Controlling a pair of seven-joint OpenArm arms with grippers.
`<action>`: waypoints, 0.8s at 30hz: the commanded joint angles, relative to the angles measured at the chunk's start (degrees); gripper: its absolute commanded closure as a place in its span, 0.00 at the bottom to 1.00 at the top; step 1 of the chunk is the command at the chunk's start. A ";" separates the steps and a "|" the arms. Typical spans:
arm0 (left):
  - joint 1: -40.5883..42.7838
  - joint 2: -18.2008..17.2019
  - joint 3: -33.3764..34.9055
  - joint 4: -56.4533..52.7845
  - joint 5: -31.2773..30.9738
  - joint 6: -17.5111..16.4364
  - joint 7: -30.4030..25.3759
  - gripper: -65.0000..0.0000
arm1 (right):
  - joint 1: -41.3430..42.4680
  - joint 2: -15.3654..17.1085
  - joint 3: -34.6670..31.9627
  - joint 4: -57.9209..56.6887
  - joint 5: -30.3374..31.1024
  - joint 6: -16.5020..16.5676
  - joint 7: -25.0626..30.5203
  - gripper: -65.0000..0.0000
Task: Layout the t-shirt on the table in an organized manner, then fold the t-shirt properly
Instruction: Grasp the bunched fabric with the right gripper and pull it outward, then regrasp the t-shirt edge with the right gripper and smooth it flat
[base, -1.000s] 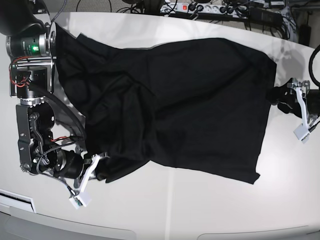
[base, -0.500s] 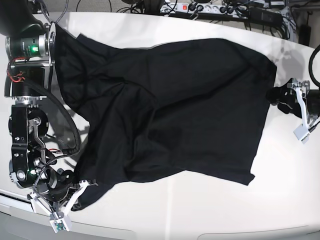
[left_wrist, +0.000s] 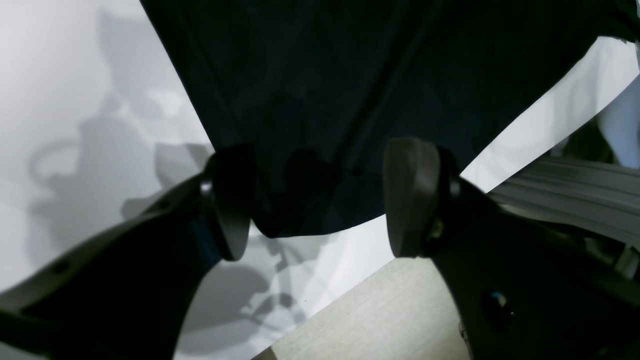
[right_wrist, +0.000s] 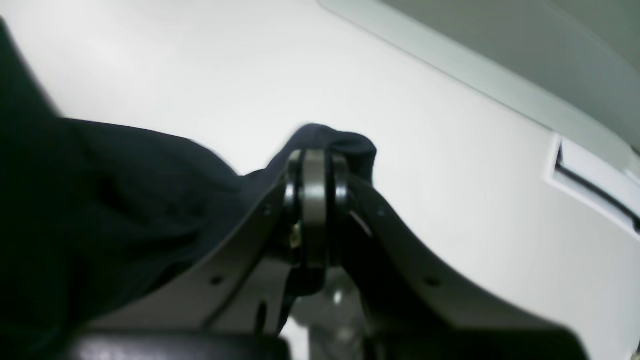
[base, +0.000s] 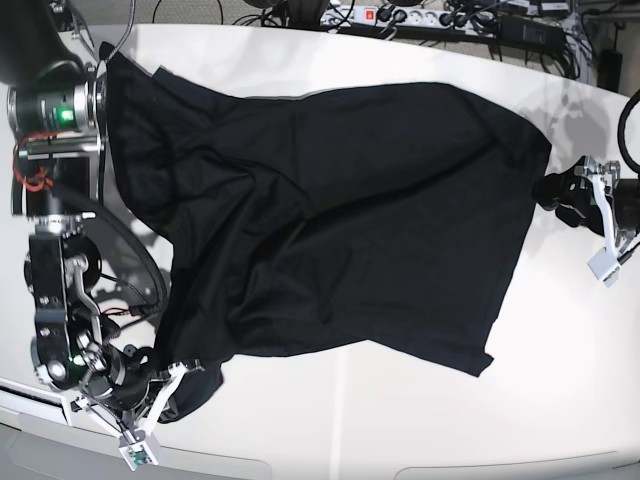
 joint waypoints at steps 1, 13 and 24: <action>-0.96 -1.46 -0.81 0.68 -0.72 0.04 -0.61 0.37 | 3.54 0.61 -0.26 -0.98 -0.09 -1.29 1.84 1.00; -0.98 -1.46 -0.81 0.68 -0.61 0.02 -0.63 0.37 | 11.50 4.76 -0.39 -6.32 8.98 -4.07 -12.20 0.46; -0.98 -1.44 -0.81 0.68 -0.28 0.00 -1.09 0.37 | -2.25 7.26 12.98 -6.29 29.62 7.34 -22.36 0.46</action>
